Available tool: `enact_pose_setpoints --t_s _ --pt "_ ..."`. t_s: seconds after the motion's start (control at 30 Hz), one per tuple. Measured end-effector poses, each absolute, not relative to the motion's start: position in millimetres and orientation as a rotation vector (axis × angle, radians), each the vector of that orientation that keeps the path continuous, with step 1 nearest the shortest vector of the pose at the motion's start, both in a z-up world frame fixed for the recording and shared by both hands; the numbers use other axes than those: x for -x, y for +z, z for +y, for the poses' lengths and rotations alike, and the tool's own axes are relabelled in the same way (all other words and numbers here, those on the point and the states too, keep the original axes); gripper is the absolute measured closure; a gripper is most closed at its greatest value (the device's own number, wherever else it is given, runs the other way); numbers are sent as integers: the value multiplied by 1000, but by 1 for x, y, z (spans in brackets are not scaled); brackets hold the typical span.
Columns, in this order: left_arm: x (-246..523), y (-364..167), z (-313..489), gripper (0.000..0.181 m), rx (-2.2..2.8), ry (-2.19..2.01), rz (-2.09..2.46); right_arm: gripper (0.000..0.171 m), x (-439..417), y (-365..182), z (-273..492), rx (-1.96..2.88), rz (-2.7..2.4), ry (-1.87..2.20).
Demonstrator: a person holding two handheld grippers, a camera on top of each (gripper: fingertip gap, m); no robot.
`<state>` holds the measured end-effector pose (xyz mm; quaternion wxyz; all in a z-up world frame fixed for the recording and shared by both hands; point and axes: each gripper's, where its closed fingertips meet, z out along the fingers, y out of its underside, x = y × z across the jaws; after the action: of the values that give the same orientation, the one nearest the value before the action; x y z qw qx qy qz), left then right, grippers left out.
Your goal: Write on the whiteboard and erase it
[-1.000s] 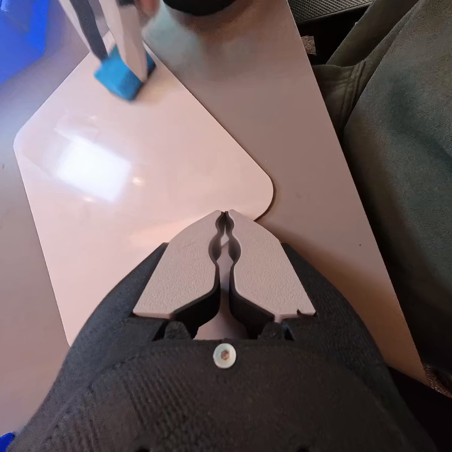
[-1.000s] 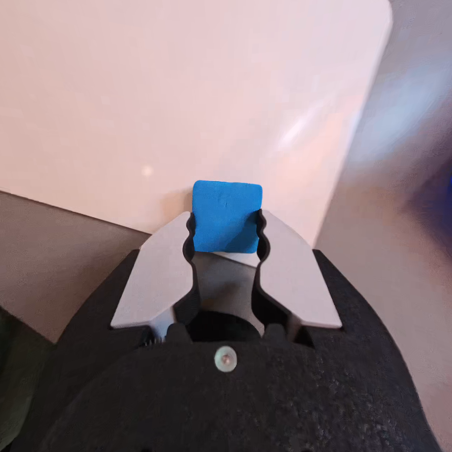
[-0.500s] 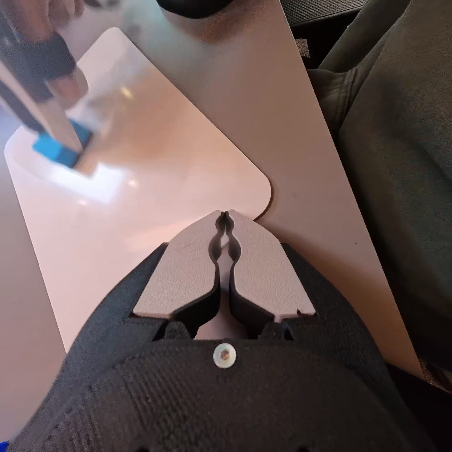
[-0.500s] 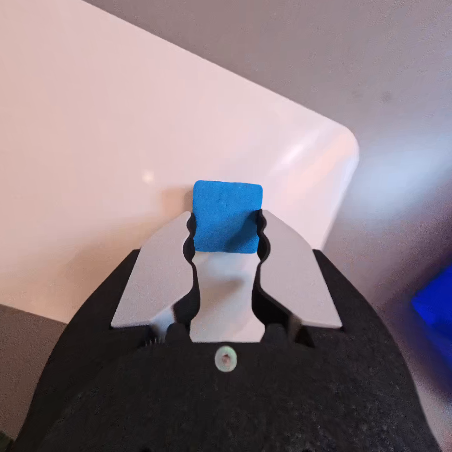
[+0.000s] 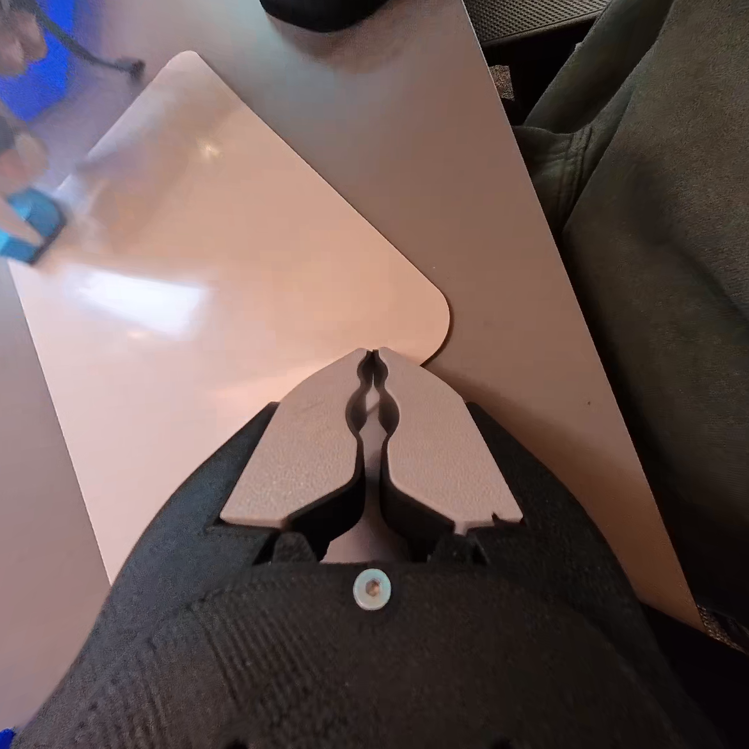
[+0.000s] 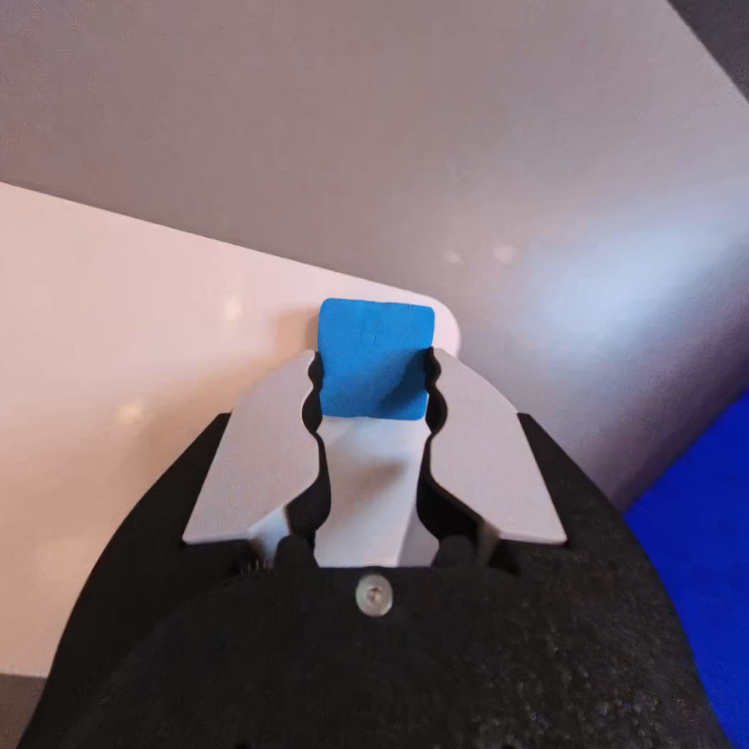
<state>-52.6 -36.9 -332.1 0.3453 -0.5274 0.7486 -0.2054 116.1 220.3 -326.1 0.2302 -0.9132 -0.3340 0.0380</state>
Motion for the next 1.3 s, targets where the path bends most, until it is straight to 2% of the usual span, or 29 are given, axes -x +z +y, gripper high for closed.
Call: enact_pose_setpoints --t_s 0.13,0.4,0.67,0.83,0.97,1.1,1.3 --pt "53 -332 -36 181 1390 -557 1940 121 -176 -322 208 2468 -825 53" --pt "53 -331 -33 181 1483 -657 1922 121 -203 -281 201 2227 -566 264" --pt "52 -311 -27 181 1461 -791 1795 121 -168 -287 261 2305 -561 137" --pt "53 -308 -18 181 1419 -733 1767 120 -150 -308 309 2325 -577 121" --pt "56 -307 -7 181 1399 -688 1735 97 -144 -327 317 2339 -626 137" --pt "57 -299 3 181 1414 -726 1654 93 -132 -295 304 2179 -630 181" --pt "62 -276 26 181 1412 -771 1461 95 -127 -223 266 1896 -632 215"
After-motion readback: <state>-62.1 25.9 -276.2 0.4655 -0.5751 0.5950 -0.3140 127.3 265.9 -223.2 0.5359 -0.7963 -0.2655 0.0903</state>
